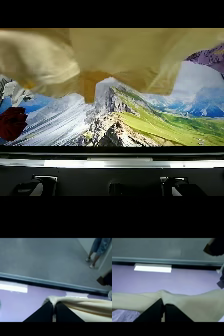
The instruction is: Fold the clothes and pants, and hang the long-sleeved shirts on hangers.
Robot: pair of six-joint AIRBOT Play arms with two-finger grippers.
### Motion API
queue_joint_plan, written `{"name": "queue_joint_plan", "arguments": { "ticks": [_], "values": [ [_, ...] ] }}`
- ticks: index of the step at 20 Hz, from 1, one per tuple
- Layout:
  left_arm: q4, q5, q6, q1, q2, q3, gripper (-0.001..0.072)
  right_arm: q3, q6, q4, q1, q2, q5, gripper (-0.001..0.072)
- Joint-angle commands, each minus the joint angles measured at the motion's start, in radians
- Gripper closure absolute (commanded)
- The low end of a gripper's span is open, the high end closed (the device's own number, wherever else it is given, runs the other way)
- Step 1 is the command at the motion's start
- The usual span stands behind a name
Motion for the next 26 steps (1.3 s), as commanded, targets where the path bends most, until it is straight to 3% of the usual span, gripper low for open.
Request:
{"name": "queue_joint_plan", "arguments": {
  "ticks": [1, 7, 13, 19, 24, 25, 26],
  "values": [
    [0.177, -0.097, -0.105, 0.001, 0.124, 0.058, 0.0691, 0.013, 0.034, -0.041, -0.001, 0.160, -0.008, 0.0682],
    [0.171, -0.192, -0.117, 0.000, 0.032, -0.004, 0.0691, -0.023, 0.095, -0.042, -0.001, 0.051, 0.017, 0.0682],
    [0.126, -0.213, -0.007, -0.009, -0.401, -0.106, 0.0691, -0.043, 0.113, -0.032, -0.001, -0.440, 0.152, 0.0682],
    [0.126, -0.077, 0.016, -0.056, -0.901, -0.103, 0.0691, -0.043, 0.255, 0.055, 0.000, -0.930, 0.052, 0.0682],
    [0.121, -0.063, -0.001, -0.093, -1.039, -0.102, 0.0684, -0.043, 0.282, 0.179, 0.000, -1.101, -0.003, 0.0657],
    [0.118, -0.066, -0.010, -0.095, -1.039, -0.101, 0.0588, -0.043, 0.281, 0.186, 0.000, -1.106, -0.002, 0.0620],
    [0.119, -0.072, -0.011, -0.095, -1.033, -0.101, 0.0390, -0.043, 0.280, 0.186, 0.000, -1.104, 0.004, 0.0620]
  ]
}}
